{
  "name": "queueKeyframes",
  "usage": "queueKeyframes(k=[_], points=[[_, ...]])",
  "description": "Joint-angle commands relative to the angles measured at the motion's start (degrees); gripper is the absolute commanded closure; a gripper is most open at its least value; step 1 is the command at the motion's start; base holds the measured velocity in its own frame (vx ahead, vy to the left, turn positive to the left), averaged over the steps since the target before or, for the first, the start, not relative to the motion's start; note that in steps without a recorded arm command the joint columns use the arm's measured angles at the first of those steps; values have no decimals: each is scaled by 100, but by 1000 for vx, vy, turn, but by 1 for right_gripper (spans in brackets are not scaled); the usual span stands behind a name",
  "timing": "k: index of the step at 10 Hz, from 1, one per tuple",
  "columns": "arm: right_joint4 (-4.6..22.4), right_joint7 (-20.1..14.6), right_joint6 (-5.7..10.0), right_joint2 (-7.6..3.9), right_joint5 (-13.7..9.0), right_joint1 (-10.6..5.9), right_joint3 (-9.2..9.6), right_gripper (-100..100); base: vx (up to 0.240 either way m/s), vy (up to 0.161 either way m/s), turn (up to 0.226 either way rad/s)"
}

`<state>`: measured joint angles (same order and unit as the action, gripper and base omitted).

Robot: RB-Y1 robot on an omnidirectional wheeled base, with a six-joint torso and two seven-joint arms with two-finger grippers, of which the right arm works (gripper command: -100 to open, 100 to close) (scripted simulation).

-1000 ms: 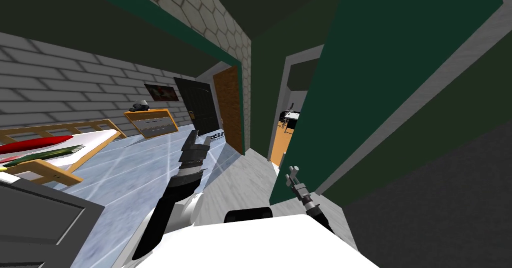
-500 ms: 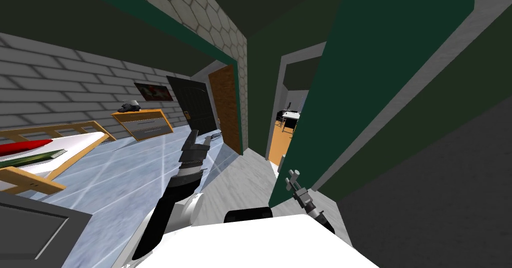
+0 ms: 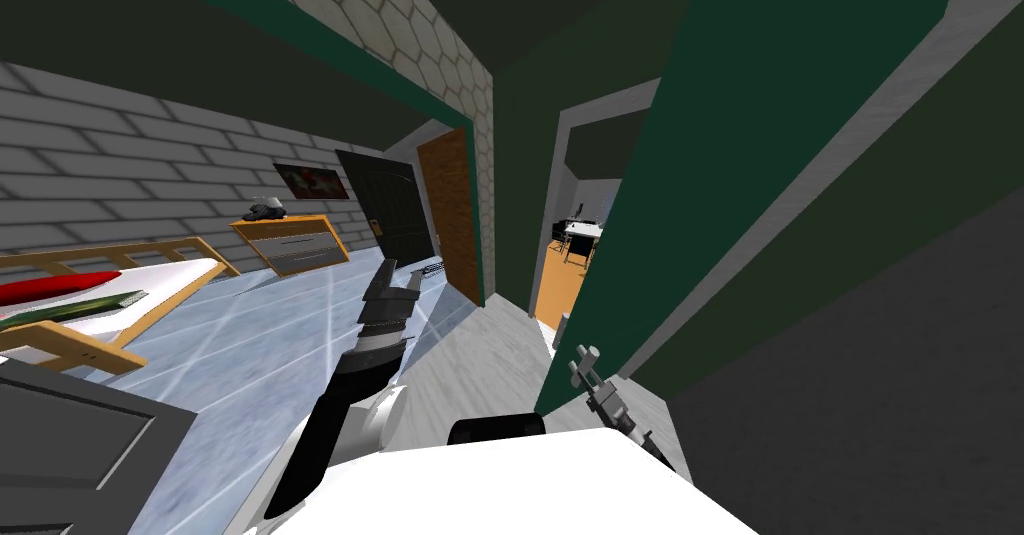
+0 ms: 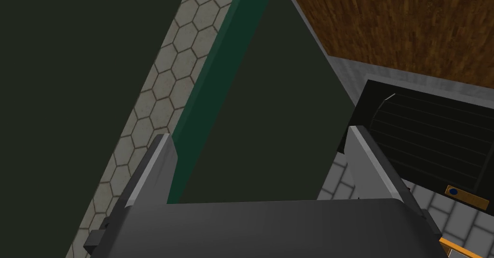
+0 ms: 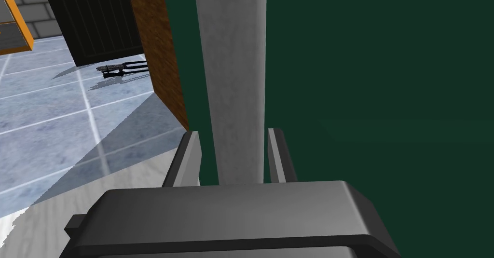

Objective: Pull the door open

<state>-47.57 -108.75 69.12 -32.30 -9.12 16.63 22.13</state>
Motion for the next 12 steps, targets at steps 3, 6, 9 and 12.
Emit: queueKeyframes(k=[3, 6, 9, 12], points=[[-68, 9, 34, -42, 30, 58, 17, 100, -27, -7, 2], [136, -25, 251, -54, 89, 32, 74, 100, 113, 104, -68], [420, -74, 554, -69, 170, -4, 154, 100, 42, 94, -57], [639, -111, 786, -81, 232, -32, 215, 100, 27, 27, -36]])
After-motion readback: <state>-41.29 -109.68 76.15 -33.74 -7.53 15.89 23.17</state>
